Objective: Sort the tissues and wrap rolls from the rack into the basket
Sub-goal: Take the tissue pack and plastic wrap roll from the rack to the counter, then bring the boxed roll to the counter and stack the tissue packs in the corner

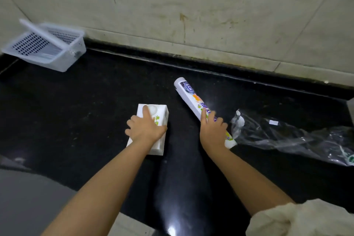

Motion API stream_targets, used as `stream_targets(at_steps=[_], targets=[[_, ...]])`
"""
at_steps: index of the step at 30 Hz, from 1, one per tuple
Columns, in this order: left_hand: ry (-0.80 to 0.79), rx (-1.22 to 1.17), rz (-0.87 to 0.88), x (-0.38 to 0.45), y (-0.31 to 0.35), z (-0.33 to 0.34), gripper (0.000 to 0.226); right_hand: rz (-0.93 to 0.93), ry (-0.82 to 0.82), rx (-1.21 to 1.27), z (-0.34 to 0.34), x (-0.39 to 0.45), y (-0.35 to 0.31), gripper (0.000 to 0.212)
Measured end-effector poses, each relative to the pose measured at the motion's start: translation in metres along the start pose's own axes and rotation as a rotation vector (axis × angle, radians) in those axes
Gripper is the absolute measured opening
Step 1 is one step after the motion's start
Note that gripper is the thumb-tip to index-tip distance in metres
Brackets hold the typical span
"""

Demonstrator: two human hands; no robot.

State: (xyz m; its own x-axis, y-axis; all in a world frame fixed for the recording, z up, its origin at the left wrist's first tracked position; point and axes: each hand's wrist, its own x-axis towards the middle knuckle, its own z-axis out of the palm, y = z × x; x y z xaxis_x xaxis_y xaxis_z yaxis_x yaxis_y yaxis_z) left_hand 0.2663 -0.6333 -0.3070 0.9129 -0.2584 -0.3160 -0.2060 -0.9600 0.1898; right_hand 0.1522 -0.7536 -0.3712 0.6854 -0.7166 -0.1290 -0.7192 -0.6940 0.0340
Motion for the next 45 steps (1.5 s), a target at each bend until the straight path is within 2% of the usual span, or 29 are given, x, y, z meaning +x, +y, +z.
stream_targets(at_steps=[6,11,16,20,26,32,39,45], targets=[[0.006,0.000,0.095,0.022,0.018,0.017,0.090,-0.008,-0.061,0.022,0.008,-0.014,-0.014,0.065],[-0.038,-0.026,0.173,0.027,0.009,0.023,0.087,0.050,-0.113,0.127,-0.001,-0.020,-0.020,0.073],[0.035,-0.072,0.351,0.021,-0.002,0.012,0.069,0.097,-0.069,0.246,-0.025,-0.019,-0.013,0.063],[0.056,-0.013,0.492,0.016,-0.002,0.000,0.055,0.127,-0.027,0.267,-0.044,-0.027,-0.004,0.056],[0.059,0.157,0.836,-0.014,0.044,-0.015,0.031,0.149,0.048,0.265,-0.074,-0.064,0.042,0.049],[0.004,0.362,1.179,-0.114,0.144,-0.001,0.035,0.351,0.164,0.251,-0.114,-0.137,0.147,0.048],[0.051,0.424,1.494,-0.314,0.259,0.021,0.047,0.713,0.317,0.134,-0.159,-0.281,0.306,0.045],[0.146,0.253,1.674,-0.484,0.327,0.017,0.050,0.717,0.452,0.060,-0.214,-0.408,0.429,0.045]])
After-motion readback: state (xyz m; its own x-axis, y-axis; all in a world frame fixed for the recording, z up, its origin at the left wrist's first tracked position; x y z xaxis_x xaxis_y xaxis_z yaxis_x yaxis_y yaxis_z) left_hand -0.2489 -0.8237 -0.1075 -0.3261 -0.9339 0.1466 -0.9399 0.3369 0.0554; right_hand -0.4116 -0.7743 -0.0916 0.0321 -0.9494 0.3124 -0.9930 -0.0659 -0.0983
